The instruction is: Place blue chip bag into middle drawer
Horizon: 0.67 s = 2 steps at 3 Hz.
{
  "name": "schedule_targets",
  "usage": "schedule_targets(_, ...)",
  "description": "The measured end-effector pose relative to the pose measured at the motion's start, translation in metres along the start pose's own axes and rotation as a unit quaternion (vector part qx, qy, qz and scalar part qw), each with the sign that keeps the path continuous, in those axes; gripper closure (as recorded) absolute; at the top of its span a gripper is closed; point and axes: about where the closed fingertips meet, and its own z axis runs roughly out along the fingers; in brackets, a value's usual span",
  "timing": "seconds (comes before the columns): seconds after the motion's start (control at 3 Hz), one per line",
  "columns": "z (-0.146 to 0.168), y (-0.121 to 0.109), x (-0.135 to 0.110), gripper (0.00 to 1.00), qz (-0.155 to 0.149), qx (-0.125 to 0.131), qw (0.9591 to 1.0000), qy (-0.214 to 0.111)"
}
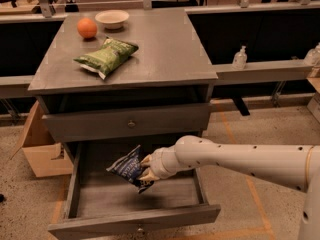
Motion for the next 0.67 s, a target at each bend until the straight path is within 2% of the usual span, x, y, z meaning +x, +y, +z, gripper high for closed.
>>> schedule_targets(0.33,0.036,0.002,0.015,1.00,-0.013,-0.004,0.9998,0.012)
schedule_targets(0.67,0.068,0.005,0.023,0.84,-0.010,-0.011,0.9998,0.012)
